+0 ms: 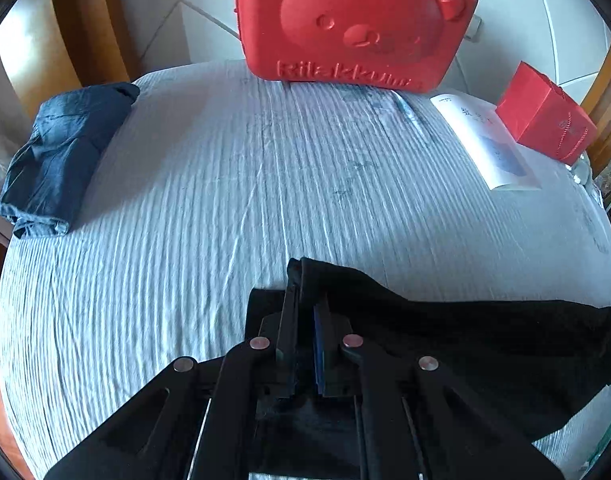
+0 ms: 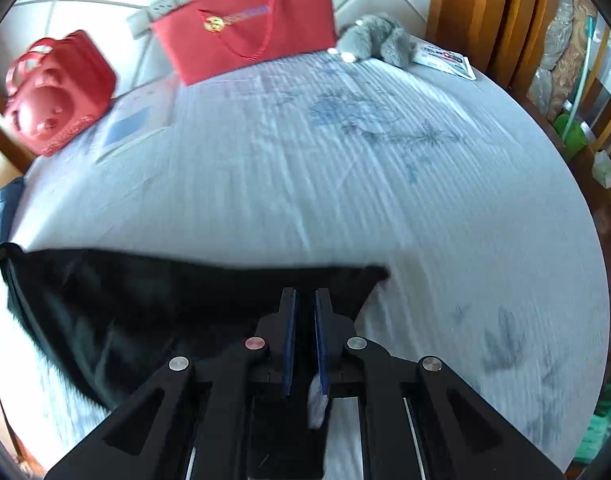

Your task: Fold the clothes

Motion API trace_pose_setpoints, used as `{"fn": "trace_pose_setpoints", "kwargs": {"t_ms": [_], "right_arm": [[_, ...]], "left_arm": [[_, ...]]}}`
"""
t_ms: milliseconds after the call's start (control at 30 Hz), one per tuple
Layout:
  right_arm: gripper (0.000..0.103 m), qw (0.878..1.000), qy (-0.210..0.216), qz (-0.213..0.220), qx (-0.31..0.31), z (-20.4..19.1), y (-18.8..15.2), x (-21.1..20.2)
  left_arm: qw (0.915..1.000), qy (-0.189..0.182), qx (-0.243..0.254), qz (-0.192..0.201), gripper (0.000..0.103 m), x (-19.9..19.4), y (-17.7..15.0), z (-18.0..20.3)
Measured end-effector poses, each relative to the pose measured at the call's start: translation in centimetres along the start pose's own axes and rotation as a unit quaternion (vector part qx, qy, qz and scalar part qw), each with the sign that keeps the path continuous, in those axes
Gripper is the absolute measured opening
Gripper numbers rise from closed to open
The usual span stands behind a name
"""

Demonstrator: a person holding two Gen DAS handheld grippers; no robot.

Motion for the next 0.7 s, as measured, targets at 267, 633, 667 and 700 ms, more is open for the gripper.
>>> {"fn": "trace_pose_setpoints", "kwargs": {"t_ms": [267, 633, 667, 700], "right_arm": [[0.055, 1.000, -0.004, 0.007, 0.015, 0.3, -3.9, -4.0], [0.003, 0.996, -0.071, -0.041, -0.036, -1.3, -7.6, -1.9], [0.003, 0.997, -0.066, -0.026, -0.020, -0.4, -6.9, -2.6], [0.003, 0.998, -0.062, -0.013, -0.011, 0.3, -6.1, -3.1]], "left_arm": [[0.9997, 0.009, -0.006, -0.020, 0.009, 1.4, -1.8, -1.3], [0.9993, 0.021, -0.031, 0.003, 0.009, -1.0, -3.3, -2.2], [0.9993, 0.022, -0.028, 0.008, 0.009, -1.3, -3.1, -2.0], [0.9994, 0.021, -0.025, 0.012, 0.009, -1.5, -2.8, -1.9]]}}
Point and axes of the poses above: each gripper's, at about its wrist camera, not at the fingertips, and x roughly the way its jaws point, z to its right, y to its top, the point moved 2 cm from there along x, roughly the way its jaws point, and after that the axes turned 1 degree about x, right-handed, at the moved point
